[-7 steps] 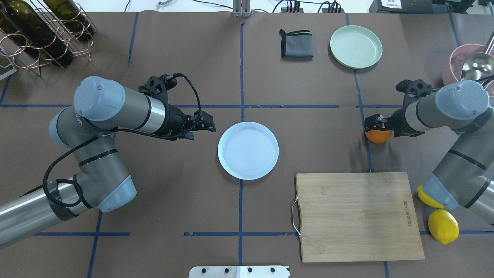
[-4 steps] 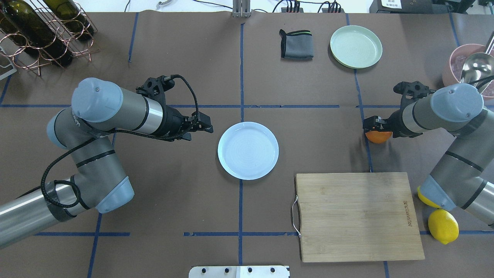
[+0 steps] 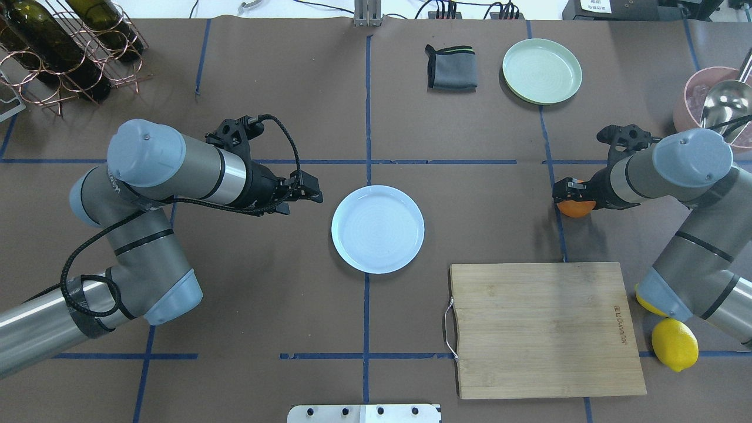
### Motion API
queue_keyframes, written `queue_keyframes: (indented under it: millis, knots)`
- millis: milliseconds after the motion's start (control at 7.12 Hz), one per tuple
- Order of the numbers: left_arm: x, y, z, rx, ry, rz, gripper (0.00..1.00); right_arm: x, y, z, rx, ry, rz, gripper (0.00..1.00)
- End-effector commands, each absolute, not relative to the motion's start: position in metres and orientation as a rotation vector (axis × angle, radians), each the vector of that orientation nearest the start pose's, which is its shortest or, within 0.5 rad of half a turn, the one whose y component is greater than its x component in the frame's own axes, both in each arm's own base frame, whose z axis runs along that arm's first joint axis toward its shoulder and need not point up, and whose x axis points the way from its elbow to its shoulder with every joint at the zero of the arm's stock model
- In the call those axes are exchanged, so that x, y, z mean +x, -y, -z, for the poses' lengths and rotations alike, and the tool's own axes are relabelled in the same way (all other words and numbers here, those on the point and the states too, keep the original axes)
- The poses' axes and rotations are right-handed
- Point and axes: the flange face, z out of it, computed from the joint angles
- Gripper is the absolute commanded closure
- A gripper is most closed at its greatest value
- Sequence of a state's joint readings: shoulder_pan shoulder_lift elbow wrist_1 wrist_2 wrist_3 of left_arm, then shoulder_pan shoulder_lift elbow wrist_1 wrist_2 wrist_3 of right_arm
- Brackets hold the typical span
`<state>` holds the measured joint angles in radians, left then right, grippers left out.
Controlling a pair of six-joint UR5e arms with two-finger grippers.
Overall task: Pick orange to plate
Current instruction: 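Lower the right gripper onto the orange and close it, then carry the orange with the right gripper over the light blue plate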
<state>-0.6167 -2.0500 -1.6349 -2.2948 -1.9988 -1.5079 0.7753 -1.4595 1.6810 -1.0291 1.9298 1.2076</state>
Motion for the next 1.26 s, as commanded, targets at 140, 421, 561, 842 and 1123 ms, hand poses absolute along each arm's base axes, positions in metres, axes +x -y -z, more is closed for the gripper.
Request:
queue_keyframes:
  millis: [140, 421, 561, 842, 1123]
  knots:
    - [0.449, 0.443, -0.254, 0.101, -1.335, 0.196, 0.20, -0.362, 0.458, -0.379, 0.134, 0.959, -0.261, 1.00]
    - [0.414, 0.437, -0.264, 0.119, -1.340, 0.207, 0.20, -0.452, 0.423, -0.278, 0.066, 1.042, -0.315, 1.00]
    - [0.407, 0.435, -0.281, 0.114, -1.320, 0.214, 0.20, -0.498, 0.397, -0.247, 0.088, 1.053, -0.314, 1.00]
    - [0.400, 0.430, -0.289, 0.136, -1.317, 0.188, 0.20, -0.561, 0.388, -0.242, 0.096, 1.020, -0.307, 1.00]
    - [0.401, 0.431, -0.291, 0.136, -1.312, 0.189, 0.19, -0.579, 0.391, -0.237, 0.110, 1.008, -0.312, 1.00]
